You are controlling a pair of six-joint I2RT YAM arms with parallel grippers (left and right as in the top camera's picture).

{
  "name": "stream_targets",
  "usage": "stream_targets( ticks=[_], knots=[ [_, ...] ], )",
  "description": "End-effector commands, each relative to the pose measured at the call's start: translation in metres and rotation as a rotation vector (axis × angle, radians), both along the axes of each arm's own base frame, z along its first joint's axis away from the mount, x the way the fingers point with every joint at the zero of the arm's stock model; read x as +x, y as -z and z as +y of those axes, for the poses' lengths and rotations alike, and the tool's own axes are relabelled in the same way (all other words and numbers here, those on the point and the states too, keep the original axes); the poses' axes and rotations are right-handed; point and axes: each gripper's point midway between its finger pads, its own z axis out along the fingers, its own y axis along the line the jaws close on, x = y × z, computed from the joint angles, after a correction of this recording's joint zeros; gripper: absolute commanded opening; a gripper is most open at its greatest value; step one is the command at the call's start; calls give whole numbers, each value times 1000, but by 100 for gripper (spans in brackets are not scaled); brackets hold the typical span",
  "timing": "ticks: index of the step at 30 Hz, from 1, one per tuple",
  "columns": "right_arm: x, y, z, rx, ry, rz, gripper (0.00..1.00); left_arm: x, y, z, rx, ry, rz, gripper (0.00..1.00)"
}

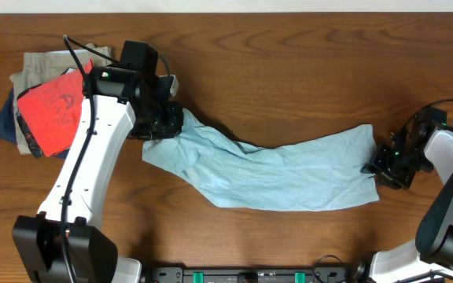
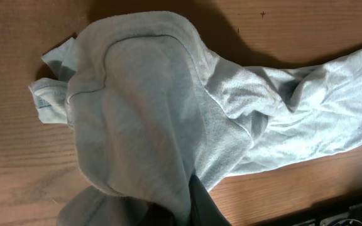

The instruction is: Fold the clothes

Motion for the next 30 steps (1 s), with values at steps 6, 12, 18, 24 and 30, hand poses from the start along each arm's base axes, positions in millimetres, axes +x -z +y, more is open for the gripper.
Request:
stream_targets(
  ticks=[6, 12, 18, 24, 30],
  knots=[
    [15, -8, -3, -5, 21, -44, 31, 0, 3, 4, 13, -12, 10, 6],
    [17, -8, -3, -9, 19, -52, 13, 0, 3, 4, 13, -12, 11, 6],
    [17, -8, -3, -9, 19, -52, 1, 0, 3, 4, 14, -12, 11, 6],
    [24, -16, 2, 26, 12, -84, 1, 0, 3, 4, 13, -12, 10, 8],
    [52, -76, -3, 30, -12, -182, 1, -1, 3, 4, 14, -12, 13, 9]
  ],
)
